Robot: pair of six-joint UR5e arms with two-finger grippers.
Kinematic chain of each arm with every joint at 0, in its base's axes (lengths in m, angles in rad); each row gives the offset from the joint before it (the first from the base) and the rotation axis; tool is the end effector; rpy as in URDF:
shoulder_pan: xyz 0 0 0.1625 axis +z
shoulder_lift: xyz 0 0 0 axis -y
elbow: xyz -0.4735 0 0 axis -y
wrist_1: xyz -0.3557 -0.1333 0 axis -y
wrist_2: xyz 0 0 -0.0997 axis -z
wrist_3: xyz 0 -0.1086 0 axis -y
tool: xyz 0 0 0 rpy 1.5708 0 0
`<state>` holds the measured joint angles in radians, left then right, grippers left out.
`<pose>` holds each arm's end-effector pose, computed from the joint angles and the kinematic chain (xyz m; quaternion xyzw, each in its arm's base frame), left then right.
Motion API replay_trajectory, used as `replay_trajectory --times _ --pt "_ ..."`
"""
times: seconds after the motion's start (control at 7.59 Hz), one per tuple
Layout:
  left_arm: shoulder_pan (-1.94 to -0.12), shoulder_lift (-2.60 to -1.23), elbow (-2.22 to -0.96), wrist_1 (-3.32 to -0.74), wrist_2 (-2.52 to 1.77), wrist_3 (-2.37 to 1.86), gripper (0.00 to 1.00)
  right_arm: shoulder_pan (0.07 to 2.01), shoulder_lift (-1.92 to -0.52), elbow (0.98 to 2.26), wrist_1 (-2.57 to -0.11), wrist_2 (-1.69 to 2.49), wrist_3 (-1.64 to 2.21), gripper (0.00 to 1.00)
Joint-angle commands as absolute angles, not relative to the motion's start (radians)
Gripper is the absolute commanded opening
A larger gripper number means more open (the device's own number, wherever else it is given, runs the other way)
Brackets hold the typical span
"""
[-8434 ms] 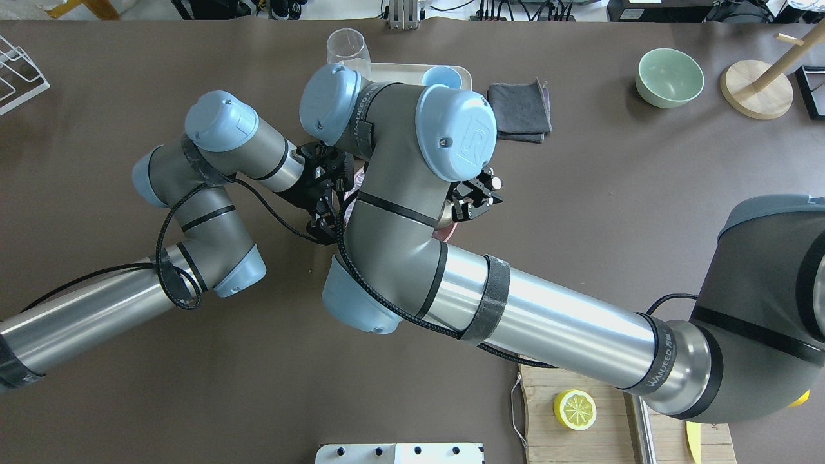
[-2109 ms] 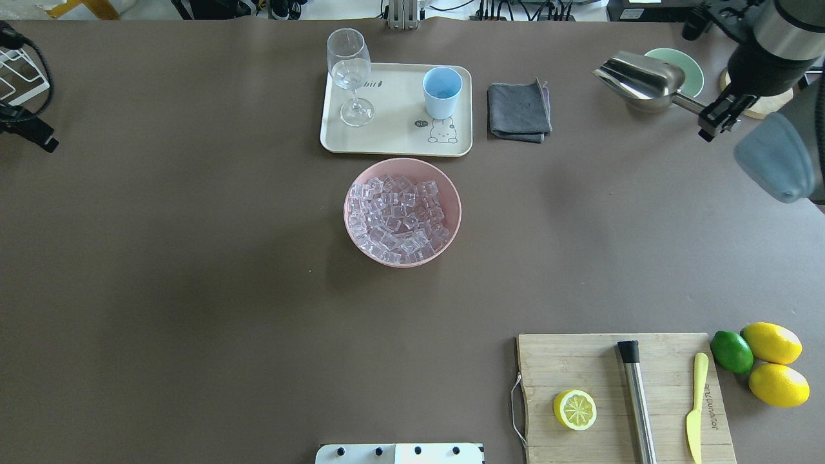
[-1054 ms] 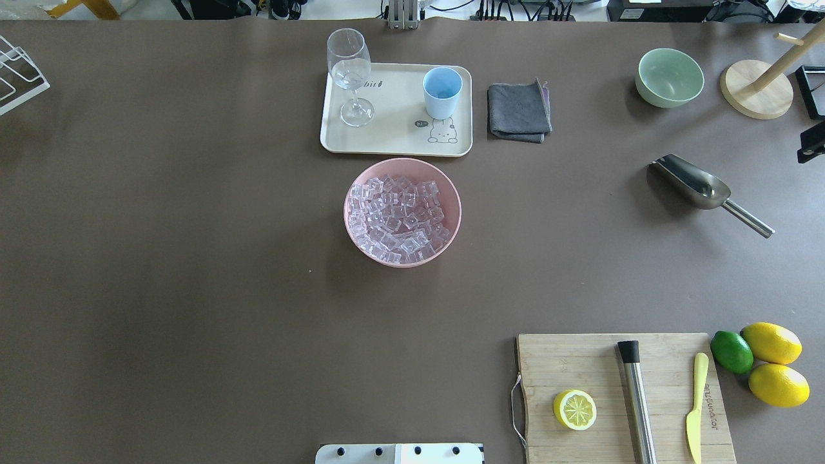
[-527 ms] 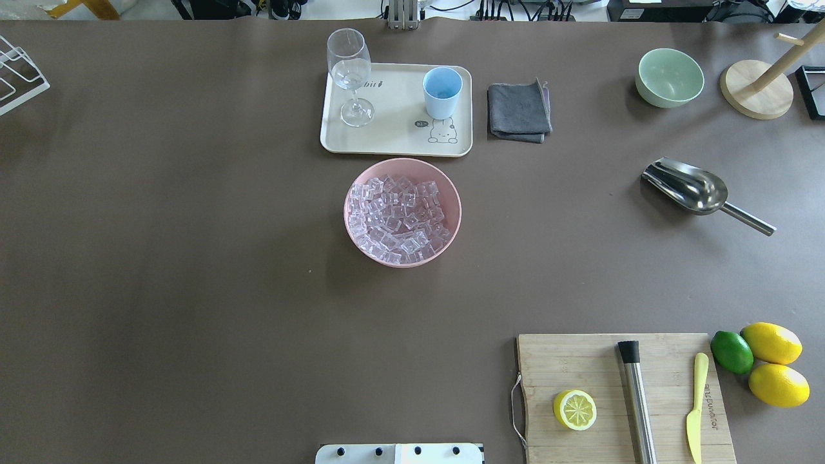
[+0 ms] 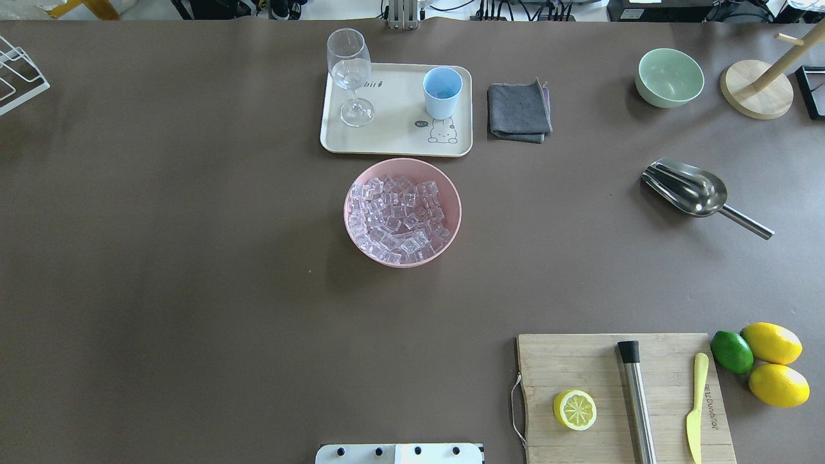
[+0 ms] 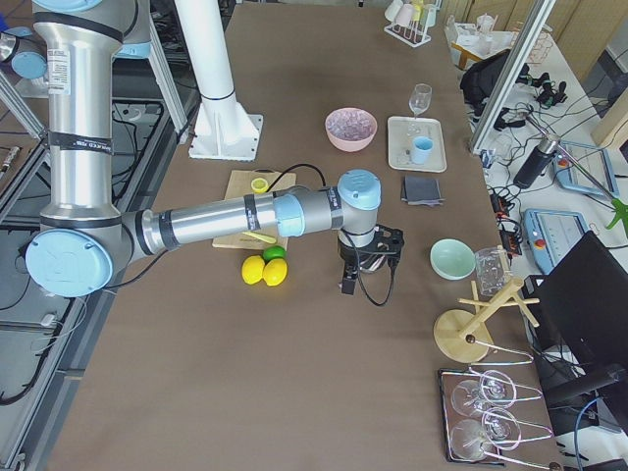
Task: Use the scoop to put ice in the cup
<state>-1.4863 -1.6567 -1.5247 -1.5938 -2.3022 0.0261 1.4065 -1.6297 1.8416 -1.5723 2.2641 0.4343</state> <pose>-0.0183 -0.5040 0.6945 0.0189 0.3581 0.0628 0.9314 -0.0081 -0.4394 0.6212 -0.0053 -0.3520 0.0905 0.9316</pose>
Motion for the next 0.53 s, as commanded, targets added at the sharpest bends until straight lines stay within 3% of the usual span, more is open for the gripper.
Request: replay_trajectory --times 0.0,0.4 --pt "-1.486 -1.657 -1.525 -1.594 -2.303 0.026 0.99 1.407 -1.632 1.839 -1.572 2.261 0.381 1.00" --pt "-1.486 -1.658 -1.525 -1.594 -2.303 0.026 0.99 1.408 -1.632 1.832 -1.572 2.264 0.377 1.00"
